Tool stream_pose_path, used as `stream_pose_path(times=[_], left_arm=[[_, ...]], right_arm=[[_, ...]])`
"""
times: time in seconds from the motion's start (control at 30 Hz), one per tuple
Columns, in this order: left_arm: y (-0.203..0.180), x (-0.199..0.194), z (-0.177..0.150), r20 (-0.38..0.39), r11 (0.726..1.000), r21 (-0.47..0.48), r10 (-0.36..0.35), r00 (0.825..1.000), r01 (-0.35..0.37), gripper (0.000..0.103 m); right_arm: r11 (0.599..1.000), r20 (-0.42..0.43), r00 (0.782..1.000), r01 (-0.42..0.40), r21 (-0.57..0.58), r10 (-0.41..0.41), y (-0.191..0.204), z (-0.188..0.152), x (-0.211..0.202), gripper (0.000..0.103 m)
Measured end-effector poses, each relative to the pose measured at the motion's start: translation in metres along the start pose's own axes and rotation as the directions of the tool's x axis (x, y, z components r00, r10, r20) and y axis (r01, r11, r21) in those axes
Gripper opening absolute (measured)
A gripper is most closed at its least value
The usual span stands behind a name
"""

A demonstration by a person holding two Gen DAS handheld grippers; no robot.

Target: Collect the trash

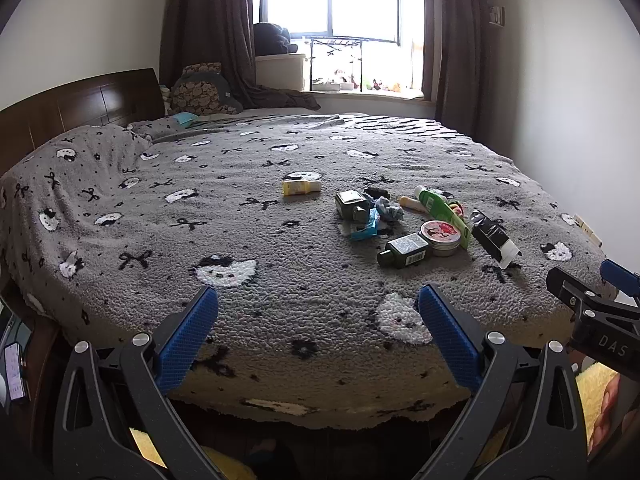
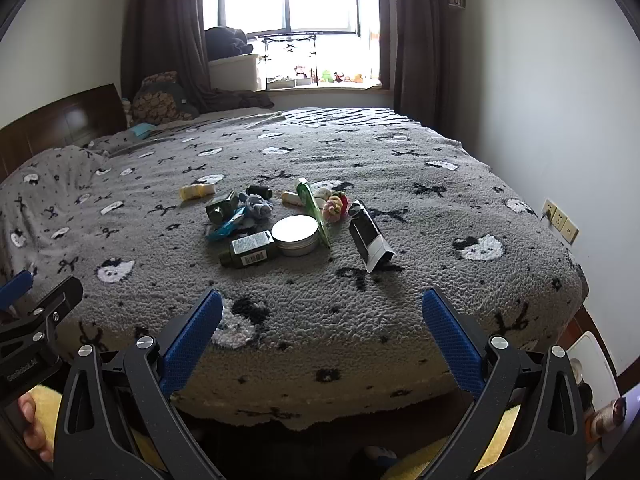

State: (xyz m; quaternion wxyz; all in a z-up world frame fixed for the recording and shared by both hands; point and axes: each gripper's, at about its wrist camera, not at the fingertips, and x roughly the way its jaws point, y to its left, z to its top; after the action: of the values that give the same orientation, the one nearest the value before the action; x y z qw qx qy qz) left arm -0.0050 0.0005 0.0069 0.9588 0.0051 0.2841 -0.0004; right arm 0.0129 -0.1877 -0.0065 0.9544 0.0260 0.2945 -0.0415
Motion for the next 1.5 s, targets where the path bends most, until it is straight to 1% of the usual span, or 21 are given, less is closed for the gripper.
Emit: stream_pose_path(times=[0.73, 1.5], left_arm=[[0.000, -0.003, 0.001, 0.014, 1.000, -0.005, 0.010, 1.000, -0.010, 0.095], [0.002, -0.004, 0.001, 0.027, 1.000, -0.004, 0.005, 1.000, -0.005, 0.095]], right_arm=[[1.000, -0.002, 1.000, -0.004, -0.012, 0.004, 0.005, 0.000, 0.002, 0.100], [1.000, -0.001, 1.000, -0.008, -0.023, 0.008, 0.010, 0.000, 0.001, 0.100]])
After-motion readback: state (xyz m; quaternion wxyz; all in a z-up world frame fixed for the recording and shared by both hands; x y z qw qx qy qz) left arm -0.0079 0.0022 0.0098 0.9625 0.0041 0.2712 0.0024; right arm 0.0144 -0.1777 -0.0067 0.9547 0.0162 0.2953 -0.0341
